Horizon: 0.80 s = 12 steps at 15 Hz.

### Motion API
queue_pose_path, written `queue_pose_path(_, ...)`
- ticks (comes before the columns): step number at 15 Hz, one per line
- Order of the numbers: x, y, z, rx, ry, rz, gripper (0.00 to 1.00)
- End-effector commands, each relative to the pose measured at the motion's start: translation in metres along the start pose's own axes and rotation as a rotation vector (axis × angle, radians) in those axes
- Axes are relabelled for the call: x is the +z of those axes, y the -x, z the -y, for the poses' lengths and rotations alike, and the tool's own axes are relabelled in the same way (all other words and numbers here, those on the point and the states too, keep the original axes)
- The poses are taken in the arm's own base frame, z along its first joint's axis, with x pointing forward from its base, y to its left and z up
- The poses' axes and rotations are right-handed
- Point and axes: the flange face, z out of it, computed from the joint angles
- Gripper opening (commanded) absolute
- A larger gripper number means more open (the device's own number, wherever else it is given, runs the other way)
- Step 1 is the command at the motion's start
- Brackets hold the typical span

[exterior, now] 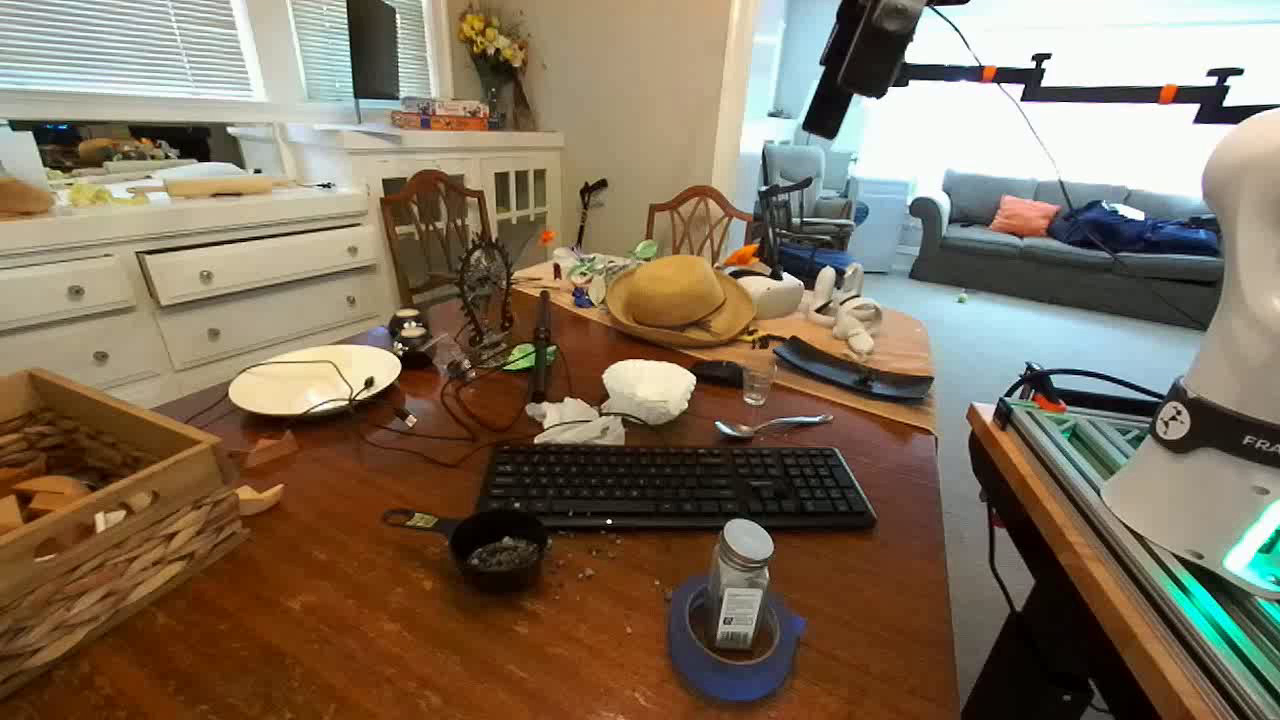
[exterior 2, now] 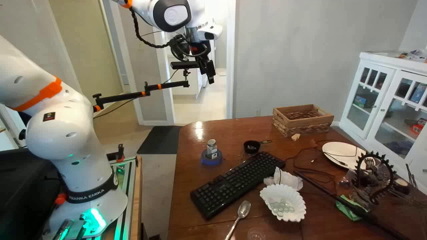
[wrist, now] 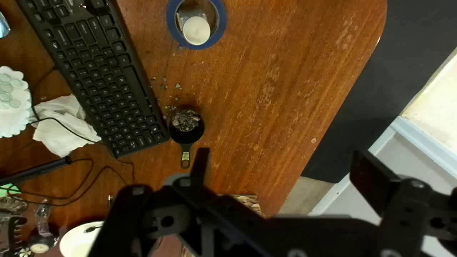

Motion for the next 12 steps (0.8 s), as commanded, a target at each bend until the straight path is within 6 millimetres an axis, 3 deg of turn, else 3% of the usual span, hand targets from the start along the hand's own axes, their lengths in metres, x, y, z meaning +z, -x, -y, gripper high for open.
queue_pose_path(1,-0.001,0.0,0.0,0.0,0.0,0.001,1.0)
queue_pose_path(9,0.001,0.0,0.0,0.001,0.011,-0.013,1.0)
queue_pose_path(12,0.014,-0.015,-0.029,0.113,0.075,-0.05,1.0)
